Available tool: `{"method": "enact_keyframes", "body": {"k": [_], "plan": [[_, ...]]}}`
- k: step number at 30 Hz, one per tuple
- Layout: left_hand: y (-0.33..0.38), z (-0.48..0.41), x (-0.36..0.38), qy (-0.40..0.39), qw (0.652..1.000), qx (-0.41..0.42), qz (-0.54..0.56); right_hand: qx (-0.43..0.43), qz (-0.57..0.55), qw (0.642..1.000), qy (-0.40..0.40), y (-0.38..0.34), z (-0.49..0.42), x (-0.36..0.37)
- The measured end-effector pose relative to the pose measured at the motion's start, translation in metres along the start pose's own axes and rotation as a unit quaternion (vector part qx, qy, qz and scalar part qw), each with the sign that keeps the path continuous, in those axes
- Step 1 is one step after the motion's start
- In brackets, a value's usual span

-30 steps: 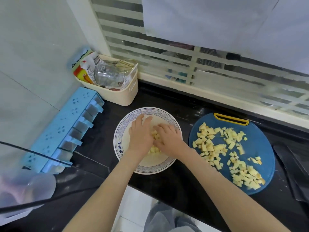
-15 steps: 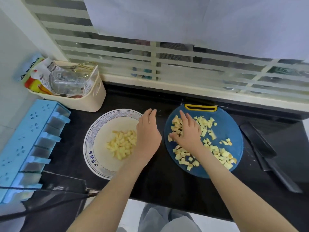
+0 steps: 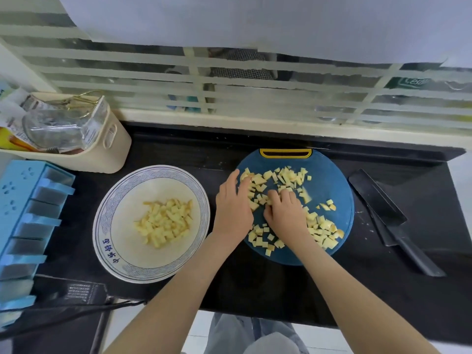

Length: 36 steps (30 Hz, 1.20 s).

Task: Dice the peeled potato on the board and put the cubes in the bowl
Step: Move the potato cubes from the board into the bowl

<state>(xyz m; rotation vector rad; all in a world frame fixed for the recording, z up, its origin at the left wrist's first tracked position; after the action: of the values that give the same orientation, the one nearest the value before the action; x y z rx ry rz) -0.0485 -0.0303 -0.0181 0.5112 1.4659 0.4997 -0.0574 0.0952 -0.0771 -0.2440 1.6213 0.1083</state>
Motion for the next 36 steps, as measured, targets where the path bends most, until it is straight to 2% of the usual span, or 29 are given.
{"method": "enact_keyframes", "body": {"k": [4, 6, 9, 12, 15, 17, 21, 23, 25, 28, 31, 33, 36], "plan": [[0.000, 0.000, -0.005, 0.015, 1.000, 0.001, 0.005, 0.057, 0.024, 0.992, -0.109, 0.004, -0.014, 0.005], [-0.001, 0.000, -0.010, 0.022, 1.000, 0.003, 0.004, 0.057, 0.043, 0.984, -0.166, 0.006, -0.019, 0.008], [-0.005, 0.001, -0.027, 0.042, 0.999, 0.003, -0.005, 0.101, -0.029, 0.985, -0.139, 0.013, -0.024, -0.006], [-0.014, 0.003, -0.048, 0.071, 0.997, -0.005, 0.006, 0.097, -0.111, 0.984, -0.102, -0.004, -0.030, -0.029], [-0.027, 0.008, -0.073, 0.105, 0.994, -0.020, 0.014, 0.063, -0.223, 0.969, -0.083, -0.051, -0.038, -0.059], [-0.041, 0.014, -0.093, 0.132, 0.990, -0.040, 0.017, 0.024, -0.263, 0.959, -0.098, -0.095, -0.040, -0.073], [-0.076, 0.034, -0.132, 0.173, 0.980, -0.096, 0.011, -0.075, -0.312, 0.926, -0.197, -0.183, -0.031, -0.065], [-0.096, 0.044, -0.143, 0.171, 0.977, -0.130, 0.003, -0.121, -0.318, 0.908, -0.246, -0.213, -0.024, -0.049], [-0.111, 0.052, -0.149, 0.156, 0.977, -0.144, -0.001, -0.157, -0.240, 0.919, -0.272, -0.228, -0.017, -0.029], [-0.130, 0.061, -0.147, 0.117, 0.981, -0.156, -0.013, -0.191, -0.101, 0.946, -0.243, -0.234, -0.014, -0.023], [-0.135, 0.063, -0.138, 0.089, 0.985, -0.149, -0.013, -0.159, -0.127, 0.963, -0.177, -0.222, -0.024, -0.038], [-0.131, 0.063, -0.133, 0.084, 0.986, -0.142, -0.008, -0.116, -0.146, 0.975, -0.117, -0.201, -0.034, -0.048], [-0.120, 0.058, -0.126, 0.091, 0.989, -0.120, 0.005, 0.007, -0.116, 0.992, -0.049, -0.139, -0.040, -0.053]]}}
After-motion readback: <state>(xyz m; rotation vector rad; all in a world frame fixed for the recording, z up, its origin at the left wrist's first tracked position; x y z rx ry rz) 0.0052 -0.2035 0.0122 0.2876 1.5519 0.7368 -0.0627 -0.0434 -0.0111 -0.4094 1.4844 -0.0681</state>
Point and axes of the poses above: each hand's wrist, its own z-axis away from the middle knuckle, its own x-axis out of the palm, y = z × x, the point moved 8 cm from there along -z, towards the middle knuckle, and after that the axes turned 8 degrees about z, right-handed, at the moved point
